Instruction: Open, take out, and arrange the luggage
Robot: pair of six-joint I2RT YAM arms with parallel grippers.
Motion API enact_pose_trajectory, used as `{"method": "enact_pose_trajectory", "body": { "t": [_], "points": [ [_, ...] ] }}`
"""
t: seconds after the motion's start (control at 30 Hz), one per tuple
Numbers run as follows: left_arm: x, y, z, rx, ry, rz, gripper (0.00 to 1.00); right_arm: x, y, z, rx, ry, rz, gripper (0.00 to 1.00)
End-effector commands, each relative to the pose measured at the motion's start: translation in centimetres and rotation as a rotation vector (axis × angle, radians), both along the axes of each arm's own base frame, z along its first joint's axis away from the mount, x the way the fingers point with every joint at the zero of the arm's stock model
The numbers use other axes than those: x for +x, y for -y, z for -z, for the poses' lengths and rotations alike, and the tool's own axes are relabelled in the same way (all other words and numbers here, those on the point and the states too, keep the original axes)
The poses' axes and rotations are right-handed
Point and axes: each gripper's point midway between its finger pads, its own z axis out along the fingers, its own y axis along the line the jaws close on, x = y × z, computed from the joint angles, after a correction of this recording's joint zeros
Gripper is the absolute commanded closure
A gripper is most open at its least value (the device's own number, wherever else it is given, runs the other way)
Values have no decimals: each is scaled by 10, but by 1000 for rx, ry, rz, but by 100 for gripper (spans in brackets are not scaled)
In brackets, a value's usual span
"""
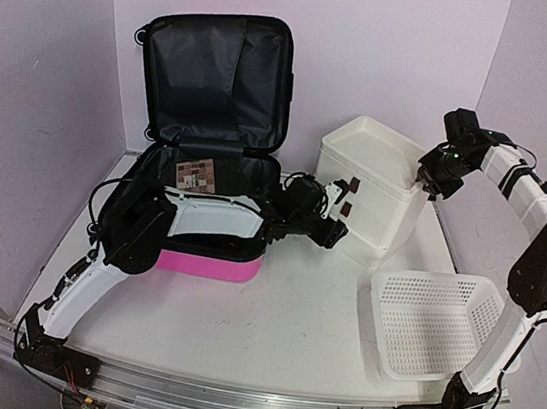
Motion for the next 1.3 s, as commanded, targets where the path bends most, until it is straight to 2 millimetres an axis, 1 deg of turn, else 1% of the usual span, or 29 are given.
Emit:
{"method": "enact_pose_trajectory", "body": {
  "t": [0.0,0.07,0.1,0.13,0.2,0.27,0.37,0.43,0.57,0.7,0.77,0.83,0.93,1.0,1.07,1.13,1.2,1.27],
  "points": [
    [28,-6,4,14,54,-147,27,-2,-35,-26,280,17,-19,100],
    [35,-6,10,22,69,-178,27,-1,-34,-24,296,6,-22,100],
    [39,-5,19,30,70,-188,27,-1,-34,-23,305,0,-24,100],
    [41,-2,20,33,80,-187,27,-1,-35,-22,315,-7,-27,100],
    [43,3,18,22,93,-177,27,-2,-37,-22,324,-10,-35,100],
    [45,9,16,12,97,-167,30,-3,-37,-23,325,-7,-34,100],
    [46,9,16,-12,70,-185,30,-4,-38,-30,337,3,-39,100],
    [45,10,18,-34,39,-191,29,-4,-39,-32,353,2,-42,100],
    [40,16,23,-84,-36,-179,32,-6,-44,-33,389,-10,-47,100],
    [41,12,34,-119,-134,-211,32,-11,-44,-41,404,2,-48,100],
    [38,11,41,-124,-177,-213,32,-14,-44,-46,416,8,-49,100],
    [37,10,44,-136,-208,-220,31,-17,-43,-50,435,11,-52,100],
    [35,10,46,-156,-253,-213,31,-24,-35,-56,444,20,-44,100],
    [27,14,41,-147,-241,-181,32,-28,-27,-56,438,22,-39,100],
    [18,17,37,-112,-201,-157,31,-31,-16,-51,430,13,-31,100],
    [12,11,28,-97,-196,-154,29,-34,-12,-48,411,7,-58,100],
    [8,-3,28,-65,-196,-173,26,-35,-12,-46,370,6,-114,100],
    [4,-22,32,-25,-206,-202,24,-35,-18,-45,342,3,-201,100]
  ]
}}
